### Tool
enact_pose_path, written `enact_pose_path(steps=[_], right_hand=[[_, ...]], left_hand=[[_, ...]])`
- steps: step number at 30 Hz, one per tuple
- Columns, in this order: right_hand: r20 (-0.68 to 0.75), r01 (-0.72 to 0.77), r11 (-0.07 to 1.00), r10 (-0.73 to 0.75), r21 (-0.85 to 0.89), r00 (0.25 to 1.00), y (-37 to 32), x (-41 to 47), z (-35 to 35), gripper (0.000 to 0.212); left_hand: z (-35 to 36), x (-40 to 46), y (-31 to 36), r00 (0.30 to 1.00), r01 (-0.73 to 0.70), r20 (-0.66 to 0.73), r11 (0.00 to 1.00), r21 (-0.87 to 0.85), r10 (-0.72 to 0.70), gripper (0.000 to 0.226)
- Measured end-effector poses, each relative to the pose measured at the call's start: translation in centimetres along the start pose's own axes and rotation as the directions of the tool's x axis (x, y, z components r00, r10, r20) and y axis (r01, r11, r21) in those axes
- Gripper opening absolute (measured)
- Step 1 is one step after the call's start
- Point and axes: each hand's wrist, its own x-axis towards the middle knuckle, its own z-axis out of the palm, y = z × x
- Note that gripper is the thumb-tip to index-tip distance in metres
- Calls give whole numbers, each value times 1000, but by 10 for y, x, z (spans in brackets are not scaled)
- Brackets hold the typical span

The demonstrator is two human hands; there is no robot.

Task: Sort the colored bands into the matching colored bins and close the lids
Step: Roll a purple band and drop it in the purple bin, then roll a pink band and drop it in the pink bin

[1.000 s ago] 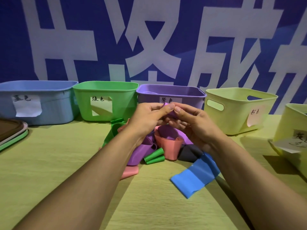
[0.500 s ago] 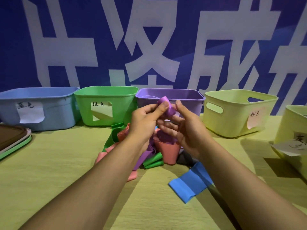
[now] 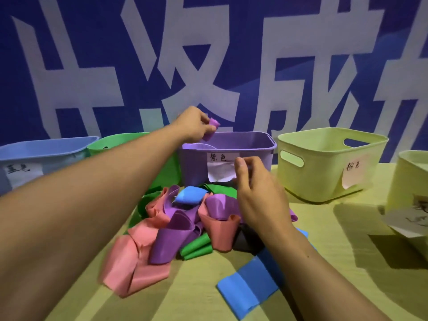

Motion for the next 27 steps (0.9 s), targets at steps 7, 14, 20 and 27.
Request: enact_pose_path(steps=[7, 14, 20, 27], right_hand=[[26, -1, 999, 2, -42, 1000, 3, 2, 0, 40], [24, -14, 997, 17, -81, 1000, 6, 4, -1, 43], [36, -8, 995, 11, -95, 999, 3, 3, -2, 40], [241, 171, 981, -146, -86, 959, 7, 5, -2, 29]], left_hand=[[28, 34, -11, 982, 90, 108, 891, 445, -153, 41], [23, 34, -15, 969, 125, 145, 905, 407, -200, 49], [3, -14, -7, 978, -44, -208, 994, -100, 22, 27], [32, -112, -22, 986, -111, -164, 742, -661, 1, 4]])
